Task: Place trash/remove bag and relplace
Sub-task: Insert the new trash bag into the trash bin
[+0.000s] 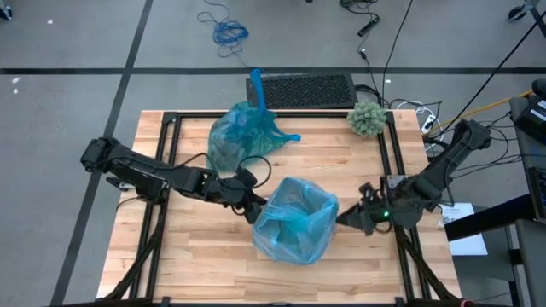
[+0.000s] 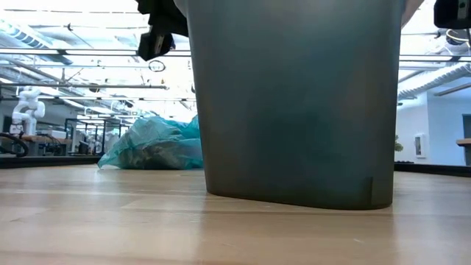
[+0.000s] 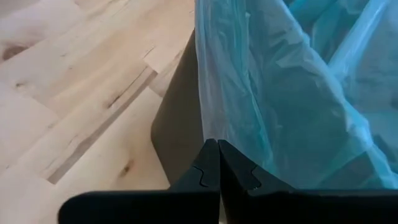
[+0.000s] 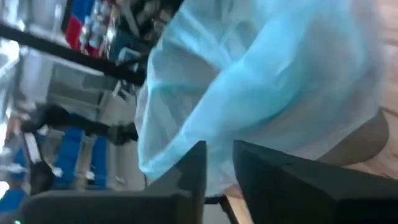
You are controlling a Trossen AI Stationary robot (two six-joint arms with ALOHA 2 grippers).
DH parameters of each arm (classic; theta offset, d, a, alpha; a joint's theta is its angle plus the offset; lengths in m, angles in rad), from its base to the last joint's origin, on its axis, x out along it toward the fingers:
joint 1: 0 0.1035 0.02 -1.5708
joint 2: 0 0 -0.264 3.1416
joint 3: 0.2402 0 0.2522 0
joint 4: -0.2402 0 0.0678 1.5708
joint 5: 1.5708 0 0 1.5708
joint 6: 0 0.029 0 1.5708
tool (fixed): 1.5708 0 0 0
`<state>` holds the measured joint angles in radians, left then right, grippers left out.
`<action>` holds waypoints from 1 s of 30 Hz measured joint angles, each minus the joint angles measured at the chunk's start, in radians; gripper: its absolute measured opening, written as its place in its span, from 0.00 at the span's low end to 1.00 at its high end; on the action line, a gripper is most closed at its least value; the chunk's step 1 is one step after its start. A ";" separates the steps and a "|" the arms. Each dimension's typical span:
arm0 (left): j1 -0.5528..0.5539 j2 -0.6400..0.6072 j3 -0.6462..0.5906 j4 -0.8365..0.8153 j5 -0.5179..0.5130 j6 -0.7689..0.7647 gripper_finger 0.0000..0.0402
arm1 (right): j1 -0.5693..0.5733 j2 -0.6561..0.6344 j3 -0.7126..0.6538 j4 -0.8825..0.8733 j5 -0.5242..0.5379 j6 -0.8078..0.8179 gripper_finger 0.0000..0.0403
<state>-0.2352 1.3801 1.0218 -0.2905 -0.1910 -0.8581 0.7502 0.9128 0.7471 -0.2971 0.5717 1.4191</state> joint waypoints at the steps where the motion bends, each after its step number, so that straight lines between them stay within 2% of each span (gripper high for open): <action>1: 0.000 0.001 0.000 -0.001 0.002 0.000 0.00 | 0.007 0.021 0.000 0.016 -0.003 -0.016 0.16; 5: 0.000 -0.002 0.000 0.000 0.002 0.000 0.00 | 0.021 0.102 0.019 0.025 0.001 -0.107 0.02; 11: 0.000 -0.002 0.000 0.000 0.018 -0.001 0.00 | 0.008 0.229 0.124 -0.102 0.008 -0.280 0.00; 15: 0.000 -0.002 0.000 -0.001 0.019 -0.001 0.00 | -0.007 0.308 0.151 -0.192 0.001 -0.270 0.00; 20: 0.000 -0.003 0.000 -0.002 0.019 -0.001 0.00 | -0.011 0.384 0.151 -0.267 -0.033 -0.182 0.00; 30: 0.000 0.033 0.000 -0.013 0.000 0.008 0.00 | -0.005 0.431 0.151 -0.284 -0.054 -0.099 0.00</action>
<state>-0.2352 1.4132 1.0218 -0.3039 -0.1913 -0.8505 0.7455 1.3434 0.8986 -0.5810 0.5177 1.3199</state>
